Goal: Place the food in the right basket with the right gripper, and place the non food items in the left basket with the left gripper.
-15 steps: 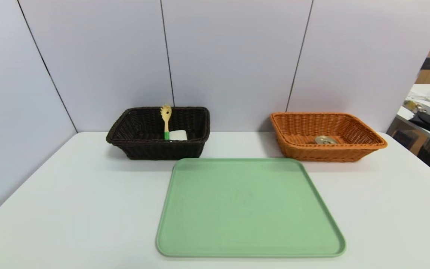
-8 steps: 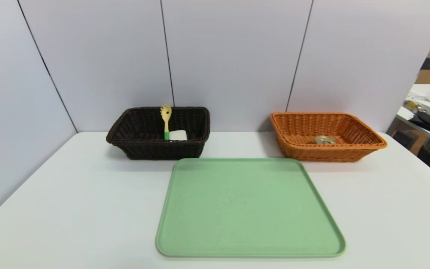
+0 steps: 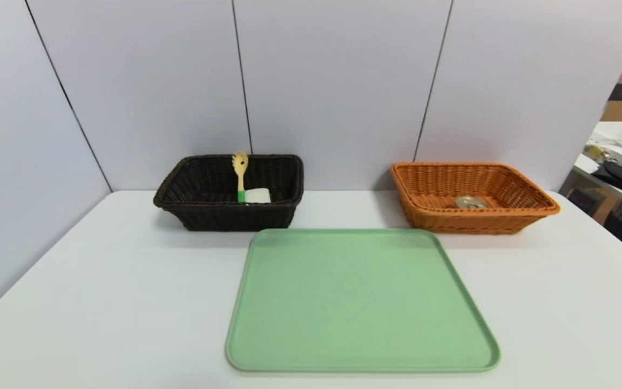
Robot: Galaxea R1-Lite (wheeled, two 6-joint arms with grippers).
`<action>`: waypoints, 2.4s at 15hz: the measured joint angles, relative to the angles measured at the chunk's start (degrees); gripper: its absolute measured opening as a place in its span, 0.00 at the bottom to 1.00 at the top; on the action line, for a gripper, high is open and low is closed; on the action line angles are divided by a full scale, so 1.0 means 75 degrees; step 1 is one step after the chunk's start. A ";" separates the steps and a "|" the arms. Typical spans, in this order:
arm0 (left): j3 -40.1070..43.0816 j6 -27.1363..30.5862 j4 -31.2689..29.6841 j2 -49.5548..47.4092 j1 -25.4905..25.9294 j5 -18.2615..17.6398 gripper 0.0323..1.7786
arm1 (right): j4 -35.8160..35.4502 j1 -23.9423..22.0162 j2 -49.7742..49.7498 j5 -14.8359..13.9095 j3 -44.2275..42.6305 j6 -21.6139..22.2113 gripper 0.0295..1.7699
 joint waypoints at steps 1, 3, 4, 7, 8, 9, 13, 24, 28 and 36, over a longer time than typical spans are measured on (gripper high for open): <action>0.0000 -0.0047 0.0010 0.0000 0.0000 0.0021 0.95 | -0.0003 0.0000 0.0000 0.0000 0.0000 0.0081 0.96; 0.0000 -0.0330 0.0023 0.0000 0.0000 0.0177 0.95 | 0.0216 0.0000 0.0000 -0.0018 0.0000 0.0588 0.96; 0.0000 -0.0421 0.0024 0.0000 0.0000 0.0198 0.95 | 0.0310 0.0007 0.0000 -0.0029 -0.0003 0.0879 0.96; 0.0000 -0.0481 0.0016 0.0000 0.0000 0.0192 0.95 | 0.0327 0.0011 0.0000 -0.0085 -0.0015 0.1479 0.96; 0.0000 -0.0507 0.0020 0.0000 0.0000 0.0192 0.95 | 0.0359 0.0011 0.0000 -0.0088 -0.0028 0.1508 0.96; 0.0000 -0.0598 0.0020 0.0000 0.0000 0.0195 0.95 | 0.0406 0.0011 0.0000 -0.0117 -0.0039 0.1530 0.96; 0.0000 -0.0785 0.0003 0.0000 0.0000 0.0206 0.95 | 0.0310 0.0011 0.0000 -0.0309 -0.0029 0.1926 0.96; 0.0000 -0.1302 -0.0023 0.0000 0.0000 0.0325 0.95 | 0.0286 0.0011 0.0000 -0.0327 -0.0013 0.1981 0.96; 0.0000 -0.1489 -0.0023 0.0000 0.0000 0.0447 0.95 | 0.0281 0.0011 0.0000 -0.0320 -0.0010 0.1970 0.96; 0.0000 -0.1500 -0.0026 0.0000 0.0000 0.0450 0.95 | 0.0281 0.0011 0.0000 -0.0306 0.0000 0.1937 0.96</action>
